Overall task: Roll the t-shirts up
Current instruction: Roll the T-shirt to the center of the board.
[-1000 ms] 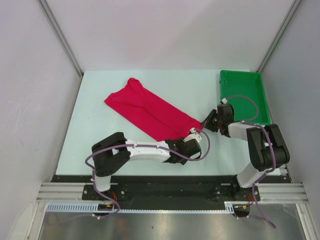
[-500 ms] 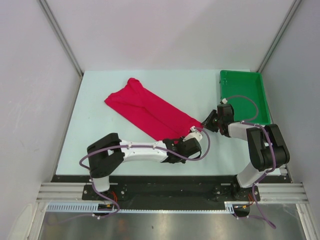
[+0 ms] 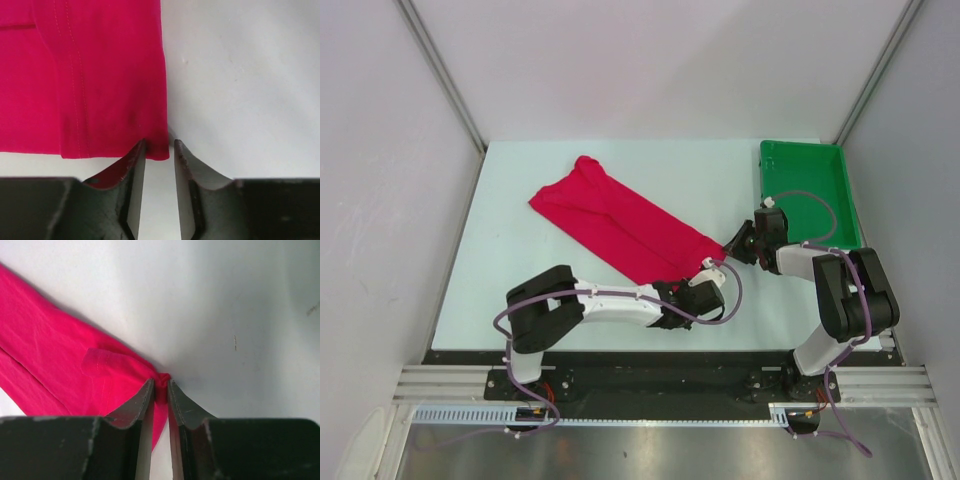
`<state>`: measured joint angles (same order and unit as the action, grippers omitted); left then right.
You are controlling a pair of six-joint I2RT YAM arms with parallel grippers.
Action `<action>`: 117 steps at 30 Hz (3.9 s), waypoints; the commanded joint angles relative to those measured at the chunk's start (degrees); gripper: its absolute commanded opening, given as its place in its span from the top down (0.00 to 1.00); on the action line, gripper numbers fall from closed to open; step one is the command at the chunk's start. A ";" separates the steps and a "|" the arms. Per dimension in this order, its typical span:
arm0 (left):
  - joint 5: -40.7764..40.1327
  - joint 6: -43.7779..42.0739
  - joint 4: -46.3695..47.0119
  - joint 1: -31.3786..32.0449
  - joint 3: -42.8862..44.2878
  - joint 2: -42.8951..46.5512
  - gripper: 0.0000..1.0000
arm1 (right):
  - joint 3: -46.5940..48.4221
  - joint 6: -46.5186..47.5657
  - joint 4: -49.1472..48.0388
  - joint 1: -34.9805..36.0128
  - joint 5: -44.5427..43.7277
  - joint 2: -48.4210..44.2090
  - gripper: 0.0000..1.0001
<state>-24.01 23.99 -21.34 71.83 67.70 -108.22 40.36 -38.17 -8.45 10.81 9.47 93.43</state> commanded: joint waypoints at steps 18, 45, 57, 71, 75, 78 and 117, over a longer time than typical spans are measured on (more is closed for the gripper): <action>18.28 1.58 10.52 0.33 -5.56 11.10 1.00 | 2.97 6.53 20.38 0.09 -11.56 -10.19 0.98; 44.49 20.04 34.88 -16.19 -24.55 15.06 1.00 | 11.15 1.35 24.01 5.10 -13.87 -7.56 0.68; 44.93 21.01 33.82 -18.66 -24.20 14.27 1.00 | 11.06 5.83 28.92 9.66 -22.39 -14.24 0.34; 44.75 21.01 33.65 -18.66 -23.67 13.83 1.00 | 3.50 1.26 26.12 9.93 -18.53 -14.24 0.34; 44.58 20.92 33.47 -18.75 -23.76 14.01 1.00 | 2.27 0.12 24.19 9.58 -17.74 -11.96 0.37; 44.58 20.92 33.47 -18.75 -23.93 14.35 1.00 | 2.09 -0.41 22.43 8.80 -17.21 -10.03 0.41; 42.12 20.05 31.98 -19.71 -24.37 15.94 1.00 | 4.46 5.04 27.96 5.45 -18.88 -14.06 0.58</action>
<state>19.07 44.51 10.07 52.60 43.27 -94.61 45.23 -33.19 20.73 16.43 -9.17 78.28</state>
